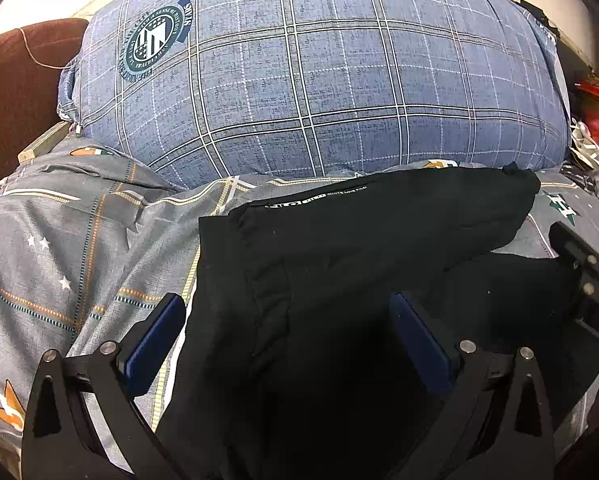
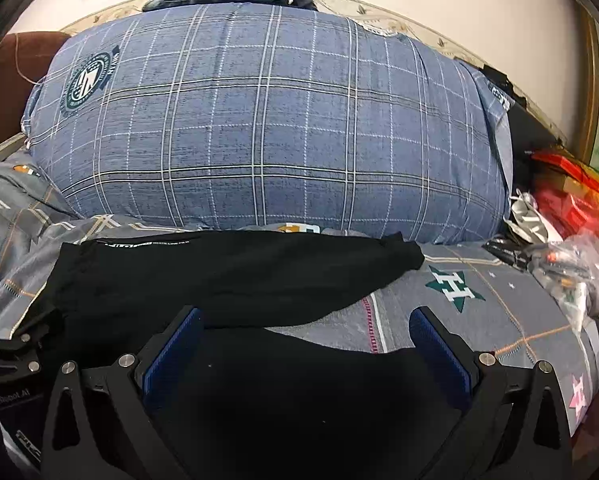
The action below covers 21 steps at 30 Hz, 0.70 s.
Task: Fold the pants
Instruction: 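Position both grippers open over the black pants waistband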
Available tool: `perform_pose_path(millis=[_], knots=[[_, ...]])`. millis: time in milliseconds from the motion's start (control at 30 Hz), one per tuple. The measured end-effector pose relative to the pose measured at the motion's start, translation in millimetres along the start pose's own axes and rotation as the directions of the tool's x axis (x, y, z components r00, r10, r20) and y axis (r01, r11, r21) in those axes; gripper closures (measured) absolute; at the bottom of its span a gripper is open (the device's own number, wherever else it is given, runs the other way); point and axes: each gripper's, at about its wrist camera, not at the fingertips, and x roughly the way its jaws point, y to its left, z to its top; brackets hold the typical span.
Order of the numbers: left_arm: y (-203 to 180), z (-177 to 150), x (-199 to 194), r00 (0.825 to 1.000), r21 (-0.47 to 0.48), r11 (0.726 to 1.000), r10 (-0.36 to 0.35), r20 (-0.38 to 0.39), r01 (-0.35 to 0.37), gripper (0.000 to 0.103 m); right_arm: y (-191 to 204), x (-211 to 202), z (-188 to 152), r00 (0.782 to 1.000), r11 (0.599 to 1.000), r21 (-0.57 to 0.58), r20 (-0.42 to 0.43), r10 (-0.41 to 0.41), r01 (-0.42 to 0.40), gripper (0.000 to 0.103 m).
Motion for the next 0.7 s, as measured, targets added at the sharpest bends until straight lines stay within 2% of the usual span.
perform_pose_path(millis=[333, 700], knots=[[-0.1, -0.9, -4.3, 0.999, 0.010, 1.000, 0.007, 0.036, -0.007, 0.000, -3.3, 3.7, -0.6, 1.000, 1.000, 0.018, -0.030, -0.001, 0.001, 0.000], [-3.3, -2.5, -3.2, 0.999, 0.024, 1.000, -0.001, 0.036, 0.000, 0.000, -6.5, 8.3, -3.0, 0.999, 0.999, 0.025, -0.046, -0.029, 0.030, 0.000]])
